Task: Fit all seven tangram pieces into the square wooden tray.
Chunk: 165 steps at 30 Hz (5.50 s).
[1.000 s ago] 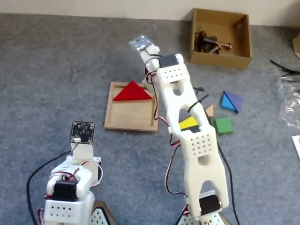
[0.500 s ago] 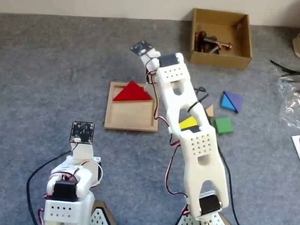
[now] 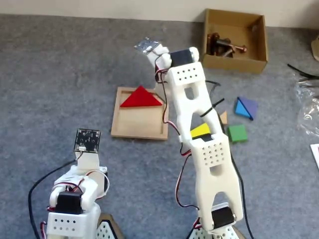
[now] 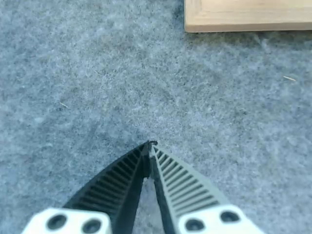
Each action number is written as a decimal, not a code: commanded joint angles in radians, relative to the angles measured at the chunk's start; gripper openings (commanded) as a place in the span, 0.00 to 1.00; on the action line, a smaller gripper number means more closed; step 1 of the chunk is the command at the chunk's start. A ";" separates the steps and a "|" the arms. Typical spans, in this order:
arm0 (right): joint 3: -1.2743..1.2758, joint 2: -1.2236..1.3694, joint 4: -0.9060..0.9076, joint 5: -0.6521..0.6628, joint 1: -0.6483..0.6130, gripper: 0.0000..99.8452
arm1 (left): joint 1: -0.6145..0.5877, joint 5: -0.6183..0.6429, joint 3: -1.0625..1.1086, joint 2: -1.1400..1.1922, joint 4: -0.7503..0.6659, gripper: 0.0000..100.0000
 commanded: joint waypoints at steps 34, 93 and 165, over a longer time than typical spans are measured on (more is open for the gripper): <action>0.019 -0.203 0.021 -0.163 0.036 0.01 | 0.016 0.006 0.019 -0.007 -0.003 0.01; 1.179 -0.880 -0.280 -0.374 0.220 0.01 | 0.016 0.006 0.019 -0.007 -0.003 0.01; 1.736 -1.038 -0.785 -0.407 0.263 0.01 | 0.016 0.006 0.019 -0.007 -0.003 0.01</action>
